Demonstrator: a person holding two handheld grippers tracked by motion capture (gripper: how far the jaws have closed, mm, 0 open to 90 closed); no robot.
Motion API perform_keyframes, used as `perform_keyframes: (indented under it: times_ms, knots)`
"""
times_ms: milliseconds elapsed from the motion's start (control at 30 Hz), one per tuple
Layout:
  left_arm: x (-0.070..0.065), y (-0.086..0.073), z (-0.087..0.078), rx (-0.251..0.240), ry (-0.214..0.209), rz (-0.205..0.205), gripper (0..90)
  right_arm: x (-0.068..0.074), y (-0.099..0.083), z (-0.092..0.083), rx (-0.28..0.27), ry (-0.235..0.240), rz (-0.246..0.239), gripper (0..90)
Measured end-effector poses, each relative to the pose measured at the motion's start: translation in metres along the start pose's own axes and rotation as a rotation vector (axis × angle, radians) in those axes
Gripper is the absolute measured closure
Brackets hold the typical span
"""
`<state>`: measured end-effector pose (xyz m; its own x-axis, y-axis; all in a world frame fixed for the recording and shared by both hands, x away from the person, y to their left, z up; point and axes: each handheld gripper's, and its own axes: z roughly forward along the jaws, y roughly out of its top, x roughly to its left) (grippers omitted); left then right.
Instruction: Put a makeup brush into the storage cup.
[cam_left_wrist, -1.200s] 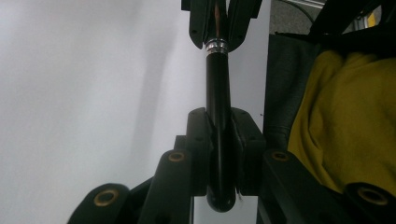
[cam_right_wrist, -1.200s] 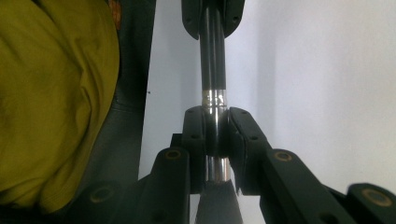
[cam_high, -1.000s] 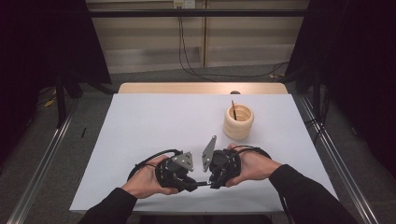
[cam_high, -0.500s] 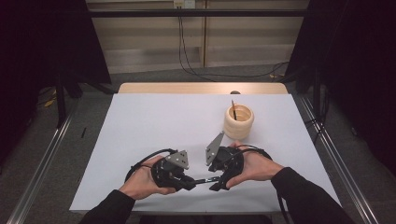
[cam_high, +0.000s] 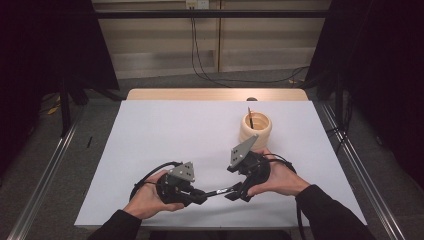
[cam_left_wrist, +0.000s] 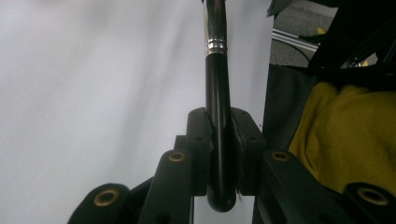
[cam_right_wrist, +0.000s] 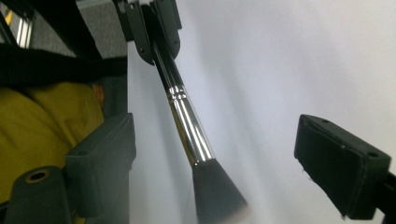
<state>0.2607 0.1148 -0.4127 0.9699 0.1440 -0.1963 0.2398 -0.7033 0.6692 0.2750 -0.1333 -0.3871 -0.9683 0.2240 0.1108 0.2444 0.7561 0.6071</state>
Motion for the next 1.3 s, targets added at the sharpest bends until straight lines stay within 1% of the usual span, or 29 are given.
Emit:
perform_keyframes:
  times_ms: [33,67,100,133,200,233,267,300,400,467,500,533,600,667,700,733,767,800,900,967,1000,1033,1067,1167,1267,1300]
  knots:
    - [0.0,-0.001,0.001,-0.034,-0.008,-0.015,79.6,0.0,0.0,-0.002,-0.015,0.002,-0.009,10.0]
    - [0.001,-0.002,0.0,-0.035,-0.001,-0.008,79.6,0.0,-0.001,-0.003,-0.03,0.002,-0.001,10.0]
    - [0.0,-0.002,-0.001,-0.042,0.001,-0.019,79.6,0.0,-0.001,-0.005,-0.04,-0.004,-0.006,10.0]
    - [0.0,-0.003,-0.002,-0.045,-0.001,-0.02,79.6,0.0,-0.001,-0.006,-0.045,-0.014,-0.01,10.0]
    - [-0.001,-0.005,-0.002,-0.06,-0.001,-0.018,79.6,0.0,-0.002,-0.01,-0.066,-0.02,-0.004,10.1]
    - [-0.003,-0.006,-0.002,-0.064,0.002,-0.03,79.6,0.0,-0.003,-0.012,-0.081,-0.009,-0.004,10.1]
    - [-0.003,-0.007,-0.002,-0.072,0.0,-0.034,79.6,0.001,-0.004,-0.014,-0.089,-0.012,-0.003,10.1]
    - [-0.003,-0.008,-0.002,-0.074,0.008,-0.038,79.6,0.0,-0.004,-0.015,-0.108,-0.017,-0.009,10.2]
    - [-0.003,-0.012,-0.002,-0.097,0.012,-0.056,79.6,-0.001,-0.006,-0.018,-0.118,-0.045,0.002,10.4]
    - [-0.003,-0.013,-0.003,-0.1,0.018,-0.055,79.6,0.0,-0.007,-0.018,-0.121,-0.056,0.002,10.5]
    - [-0.004,-0.013,-0.003,-0.109,0.015,-0.062,79.6,0.001,-0.007,-0.019,-0.131,-0.054,0.004,10.5]
    - [-0.004,-0.013,-0.004,-0.111,0.021,-0.06,79.6,0.001,-0.007,-0.02,-0.143,-0.048,0.004,10.5]
    - [-0.004,-0.014,-0.005,-0.133,0.025,-0.073,79.6,0.0,-0.008,-0.021,-0.167,-0.059,0.001,11.0]
    - [-0.003,-0.015,-0.007,-0.141,0.029,-0.07,79.6,-0.001,-0.009,-0.02,-0.172,-0.036,0.016,11.3]
    - [-0.003,-0.015,-0.008,-0.142,0.035,-0.07,79.6,-0.002,-0.009,-0.019,-0.17,-0.033,0.023,11.0]
    - [-0.004,-0.016,-0.008,-0.165,0.031,-0.08,79.6,-0.001,-0.01,-0.018,-0.173,-0.043,0.019,11.1]
    - [-0.004,-0.017,-0.008,-0.168,0.033,-0.078,79.6,-0.001,-0.011,-0.017,-0.189,-0.051,0.018,11.2]
    - [-0.004,-0.017,-0.009,-0.169,0.038,-0.077,79.6,-0.001,-0.012,-0.017,-0.21,-0.049,0.032,11.3]
    - [-0.004,-0.018,-0.01,-0.18,0.047,-0.079,79.6,-0.002,-0.016,-0.018,-0.247,-0.065,0.044,11.3]
    - [-0.005,-0.018,-0.011,-0.201,0.043,-0.085,79.6,-0.004,-0.017,-0.02,-0.275,-0.083,0.058,12.2]
    - [-0.005,-0.018,-0.012,-0.213,0.05,-0.089,79.6,-0.004,-0.018,-0.022,-0.294,-0.077,0.069,12.1]
    - [-0.005,-0.018,-0.014,-0.213,0.051,-0.086,79.6,-0.005,-0.018,-0.024,-0.307,-0.066,0.077,12.0]
    - [-0.005,-0.018,-0.015,-0.229,0.063,-0.093,79.6,-0.005,-0.019,-0.025,-0.31,-0.058,0.075,11.9]
    - [-0.006,-0.018,-0.017,-0.242,0.071,-0.095,79.6,-0.003,-0.02,-0.027,-0.316,-0.072,0.058,11.8]
    - [-0.007,-0.017,-0.019,-0.26,0.074,-0.091,79.6,-0.001,-0.021,-0.028,-0.336,-0.078,0.06,11.5]
    - [-0.007,-0.017,-0.019,-0.266,0.076,-0.09,79.6,-0.001,-0.022,-0.028,-0.353,-0.082,0.065,11.5]
